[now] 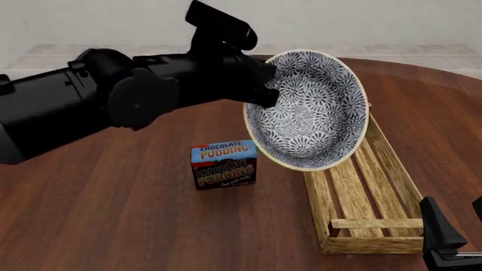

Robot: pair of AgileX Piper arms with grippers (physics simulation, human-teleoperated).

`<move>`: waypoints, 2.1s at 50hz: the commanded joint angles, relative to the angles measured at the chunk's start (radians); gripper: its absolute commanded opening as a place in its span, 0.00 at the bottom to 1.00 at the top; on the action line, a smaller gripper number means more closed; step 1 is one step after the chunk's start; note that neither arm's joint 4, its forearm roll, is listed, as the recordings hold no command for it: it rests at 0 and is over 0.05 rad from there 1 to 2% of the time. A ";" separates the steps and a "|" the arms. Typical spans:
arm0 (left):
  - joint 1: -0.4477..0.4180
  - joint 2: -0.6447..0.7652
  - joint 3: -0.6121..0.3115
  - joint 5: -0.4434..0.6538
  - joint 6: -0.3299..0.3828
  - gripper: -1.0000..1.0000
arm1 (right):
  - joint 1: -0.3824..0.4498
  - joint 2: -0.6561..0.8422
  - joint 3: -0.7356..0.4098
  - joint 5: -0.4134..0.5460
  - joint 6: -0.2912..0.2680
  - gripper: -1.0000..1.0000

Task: Pick up the bowl on the left and put it in the tray.

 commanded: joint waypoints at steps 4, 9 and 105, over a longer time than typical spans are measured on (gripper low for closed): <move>-0.054 0.067 -0.070 0.025 -0.035 0.00 | 0.000 0.000 0.000 0.000 0.000 1.00; -0.071 0.074 -0.081 0.032 -0.046 0.00 | 0.000 0.000 0.000 0.000 0.000 1.00; -0.036 0.406 -0.205 -0.105 -0.530 0.00 | 0.000 0.000 0.000 0.000 0.000 1.00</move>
